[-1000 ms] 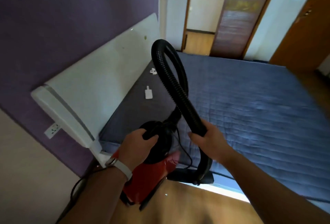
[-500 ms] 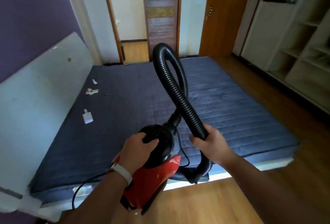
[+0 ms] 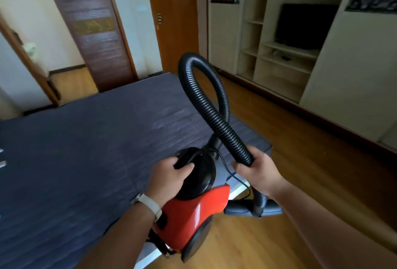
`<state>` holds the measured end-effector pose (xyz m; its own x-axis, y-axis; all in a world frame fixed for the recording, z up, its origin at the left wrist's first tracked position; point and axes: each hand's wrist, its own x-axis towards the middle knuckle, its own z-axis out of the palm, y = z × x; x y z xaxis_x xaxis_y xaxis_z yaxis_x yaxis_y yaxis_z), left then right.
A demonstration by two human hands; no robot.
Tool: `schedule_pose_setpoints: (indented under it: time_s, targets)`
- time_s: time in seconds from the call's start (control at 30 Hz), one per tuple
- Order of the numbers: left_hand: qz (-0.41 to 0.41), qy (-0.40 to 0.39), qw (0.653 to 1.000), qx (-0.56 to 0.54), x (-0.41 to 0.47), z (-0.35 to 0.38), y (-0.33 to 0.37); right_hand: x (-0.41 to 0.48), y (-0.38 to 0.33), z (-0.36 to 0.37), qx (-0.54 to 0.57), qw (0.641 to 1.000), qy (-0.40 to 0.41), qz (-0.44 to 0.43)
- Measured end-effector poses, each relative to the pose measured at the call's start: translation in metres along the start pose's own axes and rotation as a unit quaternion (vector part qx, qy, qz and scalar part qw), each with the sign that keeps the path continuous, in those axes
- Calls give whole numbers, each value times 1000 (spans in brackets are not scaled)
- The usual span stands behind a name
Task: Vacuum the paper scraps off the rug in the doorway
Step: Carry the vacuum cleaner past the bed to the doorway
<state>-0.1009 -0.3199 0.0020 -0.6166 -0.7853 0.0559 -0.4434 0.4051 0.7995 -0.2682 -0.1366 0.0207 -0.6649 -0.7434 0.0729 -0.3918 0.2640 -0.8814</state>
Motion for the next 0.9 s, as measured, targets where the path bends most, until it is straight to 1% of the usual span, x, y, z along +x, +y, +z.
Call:
schedule_pose_setpoints:
  time_s: [0.13, 0.3, 0.43, 0.57, 0.7, 0.9]
  targets:
    - [39, -36, 998, 22, 40, 43, 30, 16, 23, -38, -5, 998, 52, 22]
    - [80, -79, 994, 13, 103, 103, 43, 46, 56, -69, -9, 991, 127, 52]
    - [102, -134, 986, 3, 165, 147, 54, 83, 71, -85, -24, 980, 182, 82]
    - [143, -180, 973, -2, 224, 180, 71, 122, 77, -101, -43, 967, 223, 117]
    - [166, -250, 954, -4, 281, 210, 99, 155, 82, -123, -53, 951, 276, 132]
    - [220, -291, 931, 18, 323, 261, 148, 181, 97, -162, -58, 931, 327, 151]
